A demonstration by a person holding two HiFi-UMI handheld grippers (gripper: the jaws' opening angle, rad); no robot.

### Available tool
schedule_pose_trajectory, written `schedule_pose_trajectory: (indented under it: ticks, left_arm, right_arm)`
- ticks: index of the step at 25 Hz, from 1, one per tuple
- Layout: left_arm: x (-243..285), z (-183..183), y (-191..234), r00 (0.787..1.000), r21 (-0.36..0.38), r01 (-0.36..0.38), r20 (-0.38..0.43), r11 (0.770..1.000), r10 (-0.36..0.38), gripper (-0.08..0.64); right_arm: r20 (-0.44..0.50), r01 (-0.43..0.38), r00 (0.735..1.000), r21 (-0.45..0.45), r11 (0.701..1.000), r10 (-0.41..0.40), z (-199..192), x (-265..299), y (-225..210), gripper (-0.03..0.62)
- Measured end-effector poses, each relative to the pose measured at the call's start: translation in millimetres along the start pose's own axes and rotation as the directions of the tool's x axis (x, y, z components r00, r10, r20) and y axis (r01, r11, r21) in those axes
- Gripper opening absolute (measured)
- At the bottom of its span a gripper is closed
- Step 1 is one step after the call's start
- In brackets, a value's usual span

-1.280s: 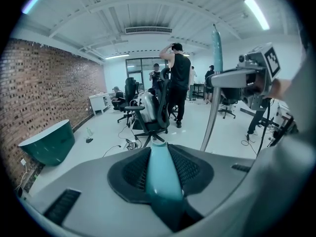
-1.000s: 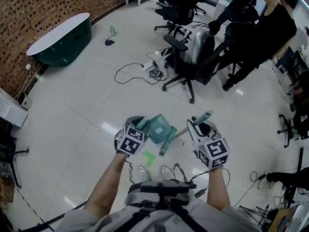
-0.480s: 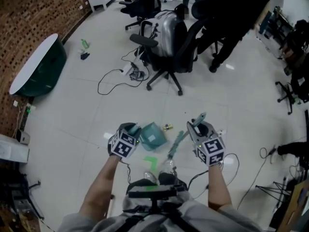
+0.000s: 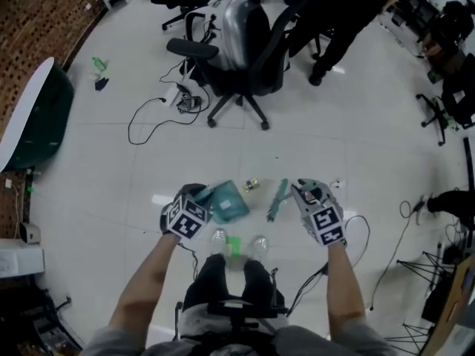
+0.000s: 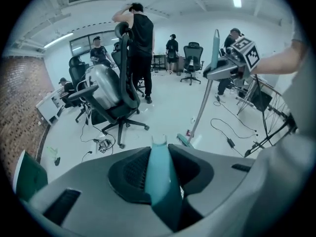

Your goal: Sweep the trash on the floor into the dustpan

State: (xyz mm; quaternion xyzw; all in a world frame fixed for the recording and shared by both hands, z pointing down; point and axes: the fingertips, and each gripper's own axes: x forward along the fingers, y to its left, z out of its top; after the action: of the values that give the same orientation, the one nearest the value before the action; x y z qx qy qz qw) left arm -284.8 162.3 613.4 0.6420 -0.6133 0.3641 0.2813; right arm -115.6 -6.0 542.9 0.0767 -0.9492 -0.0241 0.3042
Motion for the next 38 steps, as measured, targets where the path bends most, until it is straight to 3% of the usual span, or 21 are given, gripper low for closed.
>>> schedule_pose_trajectory:
  ticks: [5,9,15,24,32,38]
  left_arm:
    - [30.0,9.7,4.1,0.997,0.096,0.075,-0.032,0.993,-0.072,0.112]
    - [40.2,22.7,10.7,0.996,0.116,0.089,-0.032,0.989,-0.085,0.112]
    - [48.9,31.6,20.9,0.996,0.117,0.094,-0.024,0.989,-0.091,0.112]
    - [59.2,22.2,26.7,0.984,0.097,0.160,-0.095,0.982,-0.151,0.106]
    - [56.8,19.2,26.7,0.980,0.075,0.183,-0.098,0.980,-0.175,0.103]
    - [52.2,21.9,17.9,0.980,0.098,0.186,-0.090,0.978,-0.178,0.098]
  right_arm:
    - [-0.064,-0.036,0.997,-0.039,0.999,0.034,-38.2,54.8,-0.3,0.087]
    - [-0.110,-0.085,0.991,-0.030,0.996,0.081,-66.9,93.7,12.0,0.086]
    - [-0.089,-0.135,0.985,0.121,0.983,0.146,-81.1,107.6,40.7,0.094]
    - [-0.008,-0.226,0.972,0.216,0.950,0.233,-65.6,118.6,67.2,0.104]
    - [0.103,-0.313,0.950,0.326,0.892,0.296,-36.7,119.8,89.0,0.100]
    - [0.111,-0.282,0.959,0.259,0.924,0.261,-20.3,101.3,92.3,0.081]
